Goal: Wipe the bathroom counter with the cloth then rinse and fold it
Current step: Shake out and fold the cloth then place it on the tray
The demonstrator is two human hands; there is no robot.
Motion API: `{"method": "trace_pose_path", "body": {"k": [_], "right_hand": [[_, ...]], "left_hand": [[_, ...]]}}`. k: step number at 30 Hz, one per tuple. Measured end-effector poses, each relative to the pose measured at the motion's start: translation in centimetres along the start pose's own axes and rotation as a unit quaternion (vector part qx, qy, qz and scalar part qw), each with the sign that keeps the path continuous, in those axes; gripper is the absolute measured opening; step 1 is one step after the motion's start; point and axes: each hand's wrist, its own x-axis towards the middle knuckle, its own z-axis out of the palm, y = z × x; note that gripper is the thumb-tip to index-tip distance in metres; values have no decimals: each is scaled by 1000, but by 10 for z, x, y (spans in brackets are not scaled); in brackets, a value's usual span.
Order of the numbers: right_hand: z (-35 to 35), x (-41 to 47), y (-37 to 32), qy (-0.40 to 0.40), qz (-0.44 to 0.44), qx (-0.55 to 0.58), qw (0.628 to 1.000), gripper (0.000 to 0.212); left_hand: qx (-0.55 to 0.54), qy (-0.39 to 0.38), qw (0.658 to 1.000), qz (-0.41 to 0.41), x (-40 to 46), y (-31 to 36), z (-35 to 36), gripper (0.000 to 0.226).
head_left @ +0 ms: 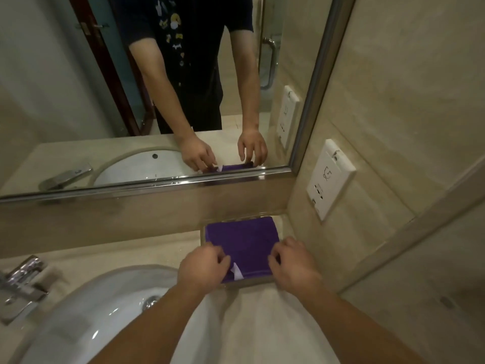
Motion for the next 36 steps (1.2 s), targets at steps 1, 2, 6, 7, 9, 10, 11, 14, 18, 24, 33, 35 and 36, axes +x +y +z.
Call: {"method": "trace_pose_path", "body": {"k": [1, 2, 6, 7, 9, 10, 11, 14, 18, 24, 33, 35, 36], "right_hand": [[0, 4, 0, 12, -8, 8, 1000, 23], [1, 8, -1, 20, -16, 12, 1000, 24], [10, 25, -11, 6, -41, 10, 999, 51], [14, 30, -13, -11, -43, 3, 999, 57], [23, 37, -14, -53, -35, -22, 998, 63], [29, 40, -13, -72, -27, -34, 996, 65], [34, 42, -12, -84, -18, -42, 995, 67], [48, 45, -7, -88, 2, -66, 994, 70], [57, 54, 0, -61, -1, -84, 995, 76], [55, 75, 5, -43, -6, -85, 995, 70], [53, 68, 2, -55, -6, -89, 994, 71], [49, 66, 0, -74, -7, -105, 992, 71], [45, 68, -2, -79, -8, -117, 990, 72]], "left_hand": [[0, 23, 1000, 7, 4, 4, 0, 21], [-4, 41, 999, 23, 9, 7, 1, 21], [7, 25, 997, 66, 27, 13, 16, 57], [30, -2, 997, 72, 31, 13, 22, 64], [81, -53, 993, 74, 37, 11, 35, 71], [101, -64, 990, 72, 40, 9, 41, 72], [118, -66, 988, 69, 42, 6, 47, 73], [147, -41, 986, 65, 45, 1, 61, 83], [147, -4, 988, 56, 54, -2, 68, 79], [141, 21, 989, 44, 73, -1, 71, 72], [141, -14, 990, 2, 62, 0, 67, 85], [144, -33, 989, -14, 60, 1, 65, 89], [156, -42, 987, -19, 59, 3, 63, 90]]}}
